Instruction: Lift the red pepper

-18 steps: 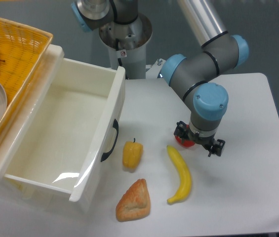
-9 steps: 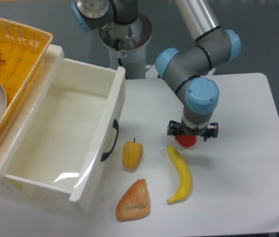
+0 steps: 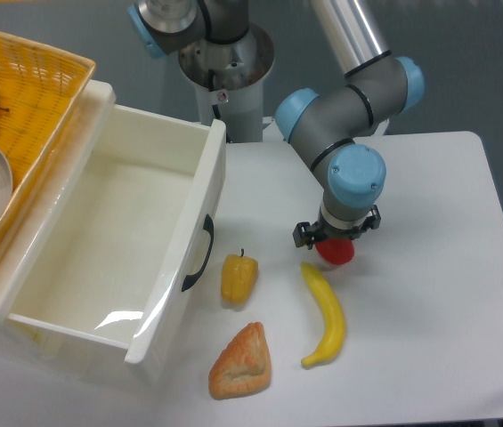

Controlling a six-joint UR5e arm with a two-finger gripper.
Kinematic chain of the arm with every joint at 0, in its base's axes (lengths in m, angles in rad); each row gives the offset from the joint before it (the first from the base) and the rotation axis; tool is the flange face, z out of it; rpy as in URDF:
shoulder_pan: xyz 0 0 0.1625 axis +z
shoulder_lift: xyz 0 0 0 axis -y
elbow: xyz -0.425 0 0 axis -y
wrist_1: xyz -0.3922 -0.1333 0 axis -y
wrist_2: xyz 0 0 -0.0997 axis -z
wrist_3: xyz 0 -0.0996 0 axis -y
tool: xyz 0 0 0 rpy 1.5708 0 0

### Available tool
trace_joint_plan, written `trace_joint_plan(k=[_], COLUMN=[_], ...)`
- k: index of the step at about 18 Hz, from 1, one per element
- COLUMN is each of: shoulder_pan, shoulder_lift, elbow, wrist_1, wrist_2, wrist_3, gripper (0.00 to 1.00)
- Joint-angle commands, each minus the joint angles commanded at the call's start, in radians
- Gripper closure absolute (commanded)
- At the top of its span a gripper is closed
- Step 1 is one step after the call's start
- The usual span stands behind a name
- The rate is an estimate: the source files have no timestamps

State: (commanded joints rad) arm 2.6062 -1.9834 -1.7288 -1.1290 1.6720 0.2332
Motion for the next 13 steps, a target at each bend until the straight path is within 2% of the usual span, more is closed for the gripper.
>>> trace_joint_plan(k=[6,13], shoulder_pan=[0.005,0.011], shoulder_lift=[-0.011,-0.049], elbow=[-0.014,-0.012], wrist_1=[0.005,0.015], wrist_2=[0.002,0.031], wrist_3=[-0.02,-0.037], gripper=[0.0,0.02])
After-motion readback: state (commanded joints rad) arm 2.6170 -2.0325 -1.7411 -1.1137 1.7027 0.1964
